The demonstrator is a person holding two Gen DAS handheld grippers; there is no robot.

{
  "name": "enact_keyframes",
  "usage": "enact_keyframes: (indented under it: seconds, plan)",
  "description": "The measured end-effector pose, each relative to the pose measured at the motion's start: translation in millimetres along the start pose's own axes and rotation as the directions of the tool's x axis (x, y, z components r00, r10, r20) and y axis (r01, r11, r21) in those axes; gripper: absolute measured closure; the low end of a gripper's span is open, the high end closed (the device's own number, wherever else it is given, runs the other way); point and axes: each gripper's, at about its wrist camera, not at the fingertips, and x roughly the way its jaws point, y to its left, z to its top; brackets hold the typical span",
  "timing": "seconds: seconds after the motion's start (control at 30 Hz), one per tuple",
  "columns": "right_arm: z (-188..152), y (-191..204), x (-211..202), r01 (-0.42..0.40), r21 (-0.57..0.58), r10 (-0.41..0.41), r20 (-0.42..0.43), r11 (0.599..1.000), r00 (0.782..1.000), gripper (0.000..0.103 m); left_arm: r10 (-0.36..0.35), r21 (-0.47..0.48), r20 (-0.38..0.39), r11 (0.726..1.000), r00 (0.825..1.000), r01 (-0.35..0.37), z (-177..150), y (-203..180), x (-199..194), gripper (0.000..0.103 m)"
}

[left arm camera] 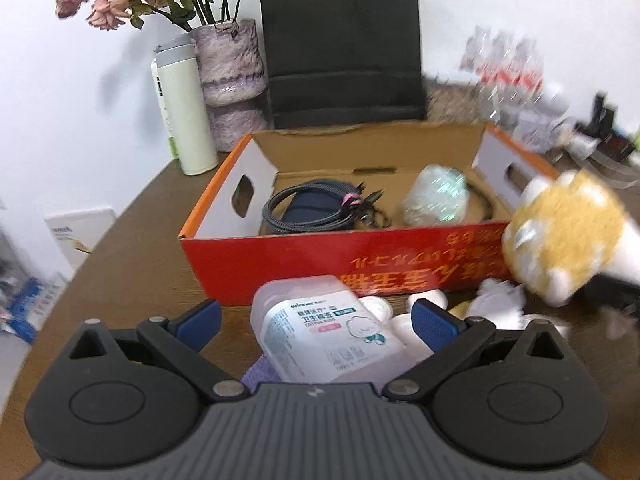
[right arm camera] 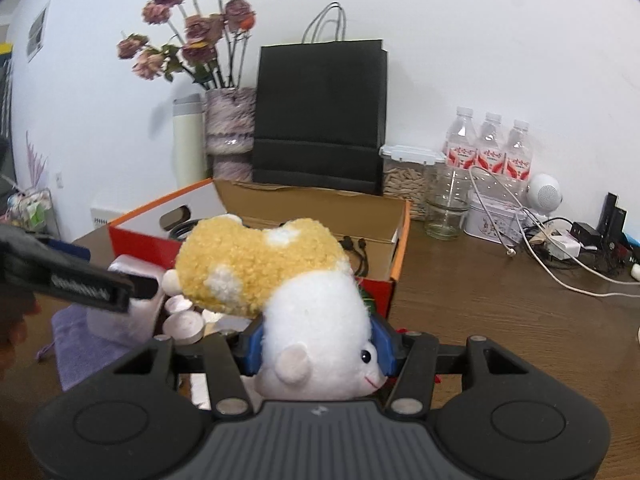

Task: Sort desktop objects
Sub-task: 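Grasp the white wipes pack with the left tool while the right tool grasps the plush toy, then carry the cotton-buds pack and plush toy into the box and open both tools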

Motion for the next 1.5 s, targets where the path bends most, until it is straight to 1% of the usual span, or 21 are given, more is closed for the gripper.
enact_keyframes:
  seconds: [0.07, 0.1, 0.23, 0.37, 0.43, 0.47, 0.5, 0.57, 0.7, 0.83, 0.97, 1.2, 1.37, 1.5]
  plan:
    - [-1, -3, 3, -0.001, 0.010, 0.001, 0.006, 1.000, 1.000, 0.051, 0.041, 0.016, -0.018, 0.999, 0.999, -0.041, 0, -7, 10, 0.000]
    - [-1, -5, 5, 0.001, 0.013, -0.001, 0.009, 1.000, 1.000, 0.051, 0.050, 0.015, -0.029, 0.999, 0.998, -0.050, -1, -7, 13, 0.000]
    - [-6, -7, 7, -0.008, 0.032, 0.008, 0.012, 0.999, 1.000, 0.051, 0.057, -0.012, -0.079, 0.998, 0.995, -0.058, -3, -7, 27, 0.000]
    - [-9, -7, 5, -0.009, 0.031, 0.008, 0.017, 0.999, 1.000, 0.051, 0.056, -0.072, -0.083, 0.995, 0.995, -0.062, -8, -3, 32, 0.000]
    - [-11, -6, 4, -0.005, 0.030, 0.005, 0.015, 1.000, 1.000, 0.051, 0.050, -0.081, -0.078, 0.995, 0.996, -0.057, -8, -2, 32, 0.001]
    - [-12, -6, 4, -0.004, 0.031, 0.004, 0.013, 1.000, 1.000, 0.051, 0.041, -0.082, -0.076, 0.996, 0.996, -0.047, -9, -1, 32, 0.005]
    - [-12, -7, 4, -0.004, 0.032, 0.003, 0.010, 0.999, 1.000, 0.051, 0.028, -0.087, -0.072, 0.996, 0.997, -0.034, -9, -1, 30, 0.012]
    - [-13, -7, 4, -0.002, 0.036, 0.001, 0.008, 0.999, 1.000, 0.051, 0.015, -0.092, -0.069, 0.996, 0.998, -0.021, -9, -1, 28, 0.018]
    - [-13, -6, 3, -0.001, 0.039, 0.000, 0.011, 0.999, 1.000, 0.051, 0.004, -0.075, -0.058, 0.997, 0.998, -0.008, -11, 1, 24, 0.023]
    - [-13, -3, 2, 0.002, 0.040, -0.003, 0.009, 0.999, 1.000, 0.051, -0.025, -0.078, -0.053, 0.997, 0.998, 0.021, -13, 5, 19, 0.026]
    - [-12, 0, -1, 0.005, 0.042, -0.005, 0.015, 0.999, 1.000, 0.051, -0.040, -0.075, -0.021, 0.996, 0.999, 0.039, -14, 10, 7, 0.029]
    - [-5, 9, -9, 0.005, 0.039, -0.007, 0.046, 0.999, 0.999, 0.051, -0.065, -0.067, 0.061, 0.995, 0.996, 0.070, -12, 20, -23, 0.029]
    - [11, 16, -15, 0.002, 0.023, -0.004, 0.085, 1.000, 0.996, 0.051, -0.093, -0.070, 0.129, 0.992, 0.987, 0.102, -2, 26, -44, 0.029]
    - [30, 23, -14, 0.004, 0.001, -0.004, 0.117, 1.000, 0.993, 0.051, -0.109, -0.078, 0.183, 0.989, 0.977, 0.124, 14, 31, -53, 0.029]
